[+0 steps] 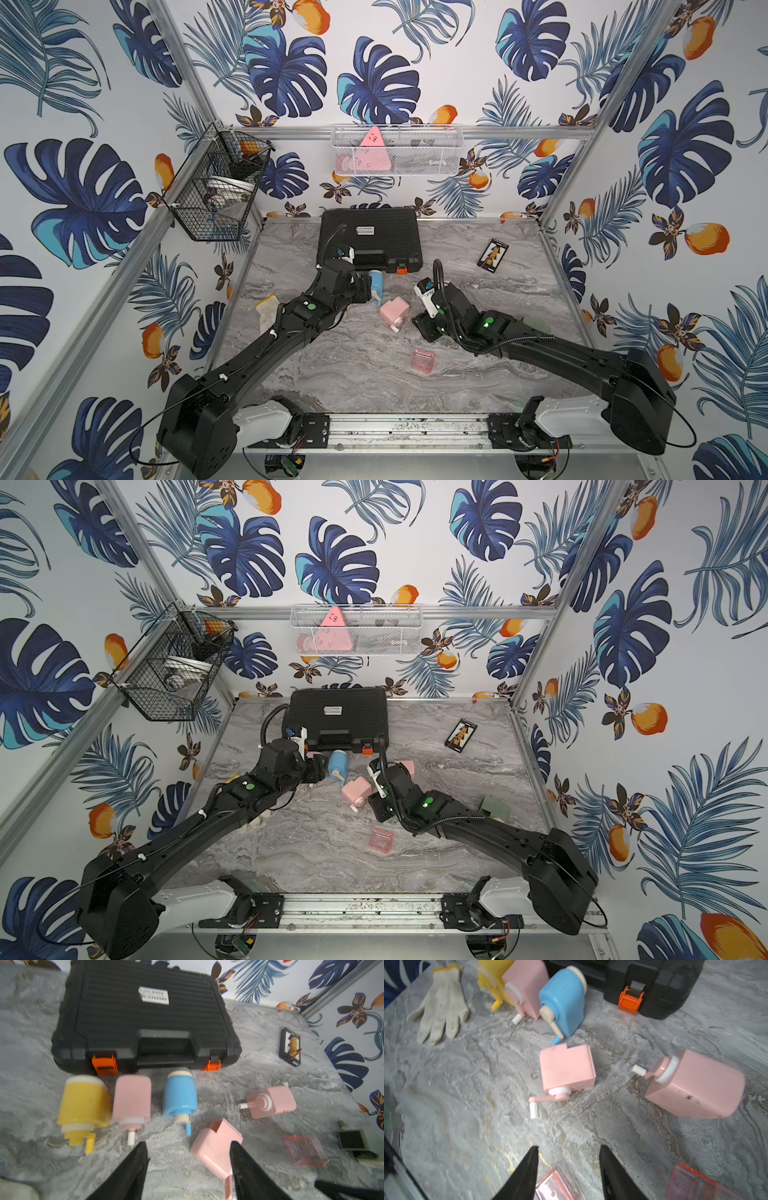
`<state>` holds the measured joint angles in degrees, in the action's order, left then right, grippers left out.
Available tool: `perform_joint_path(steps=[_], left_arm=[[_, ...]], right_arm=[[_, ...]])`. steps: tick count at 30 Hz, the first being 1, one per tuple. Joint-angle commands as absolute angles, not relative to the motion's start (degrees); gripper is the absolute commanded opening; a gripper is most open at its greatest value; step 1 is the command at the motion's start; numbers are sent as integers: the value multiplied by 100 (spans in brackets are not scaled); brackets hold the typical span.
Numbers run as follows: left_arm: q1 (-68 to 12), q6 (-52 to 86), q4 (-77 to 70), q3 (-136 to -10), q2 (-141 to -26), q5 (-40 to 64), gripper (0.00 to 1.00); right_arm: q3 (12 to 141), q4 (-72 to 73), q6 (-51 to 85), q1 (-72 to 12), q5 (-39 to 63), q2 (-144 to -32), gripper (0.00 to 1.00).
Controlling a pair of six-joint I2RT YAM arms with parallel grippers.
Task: Put the tray back into the pencil sharpener
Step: Pick up the pencil sharpener from the center of the board.
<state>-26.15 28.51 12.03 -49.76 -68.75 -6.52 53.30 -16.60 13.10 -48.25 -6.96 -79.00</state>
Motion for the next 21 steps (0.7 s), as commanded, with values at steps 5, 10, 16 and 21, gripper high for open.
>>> perform_joint_path(steps=[5, 10, 16, 21], left_arm=[[-2602, 4109, 1265, -4531, -6827, 245, 67], [-2602, 4469, 1236, -4200, -6747, 343, 69], [-2589, 4601, 1326, -3992, -6575, 47, 70], [-2473, 4691, 1420, -3950, -6446, -57, 71]], right_arm=[[6072, -2286, 1949, -4388, 255, -8769, 64], [6544, -2474, 1793, -4271, 425, -9243, 70], [7352, -3111, 1436, -4362, 222, -9872, 94], [7902, -3523, 961, -4643, -243, -10370, 100]])
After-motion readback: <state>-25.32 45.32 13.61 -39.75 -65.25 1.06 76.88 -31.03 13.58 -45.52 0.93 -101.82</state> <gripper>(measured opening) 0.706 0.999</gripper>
